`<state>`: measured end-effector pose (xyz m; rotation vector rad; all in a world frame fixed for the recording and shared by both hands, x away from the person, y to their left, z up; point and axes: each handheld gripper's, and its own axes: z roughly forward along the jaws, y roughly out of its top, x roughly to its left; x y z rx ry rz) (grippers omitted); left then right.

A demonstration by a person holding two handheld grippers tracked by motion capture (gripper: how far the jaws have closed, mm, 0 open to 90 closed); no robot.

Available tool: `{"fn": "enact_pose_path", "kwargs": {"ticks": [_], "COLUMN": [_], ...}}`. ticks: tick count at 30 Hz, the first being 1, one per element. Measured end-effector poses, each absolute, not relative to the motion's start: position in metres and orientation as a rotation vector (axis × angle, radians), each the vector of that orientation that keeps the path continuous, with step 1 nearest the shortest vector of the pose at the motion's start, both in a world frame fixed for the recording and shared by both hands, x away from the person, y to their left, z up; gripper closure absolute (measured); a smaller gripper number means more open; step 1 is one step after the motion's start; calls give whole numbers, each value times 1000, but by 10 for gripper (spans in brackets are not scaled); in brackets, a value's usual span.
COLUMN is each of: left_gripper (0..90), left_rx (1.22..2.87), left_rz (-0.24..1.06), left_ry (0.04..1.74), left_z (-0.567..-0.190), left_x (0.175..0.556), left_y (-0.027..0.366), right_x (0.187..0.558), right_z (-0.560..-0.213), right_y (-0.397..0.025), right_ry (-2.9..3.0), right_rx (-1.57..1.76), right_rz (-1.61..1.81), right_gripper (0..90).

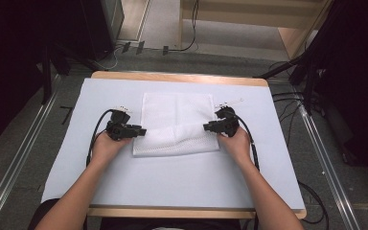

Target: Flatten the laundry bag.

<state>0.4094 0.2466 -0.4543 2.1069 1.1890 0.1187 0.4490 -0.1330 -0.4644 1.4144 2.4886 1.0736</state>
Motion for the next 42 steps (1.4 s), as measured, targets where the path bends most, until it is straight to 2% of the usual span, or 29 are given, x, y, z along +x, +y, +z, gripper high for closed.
{"fn": "enact_pose_path", "kwargs": {"ticks": [7, 10, 19, 29, 42], "left_gripper": [850, 899, 900, 900, 900], "left_rx": [2167, 2168, 2084, 2052, 2044], "left_rz": [120, 124, 110, 114, 100], "left_ry": [1144, 1150, 1128, 1047, 1018], "left_z": [-455, -454, -437, -410, -399], "left_x": [407, 407, 403, 385, 360], "left_y": [241, 240, 248, 246, 246], "right_x": [444, 443, 435, 408, 365], "right_z": [-465, -464, -446, -425, -419], "right_y": [-126, -125, -135, -143, -153], "right_ry": [2510, 2520, 2473, 2470, 2495], "right_rx": [1359, 1366, 1355, 1280, 1197], "right_rz": [1030, 1024, 1137, 1228, 1287], "right_gripper": [881, 888, 893, 890, 881]}}
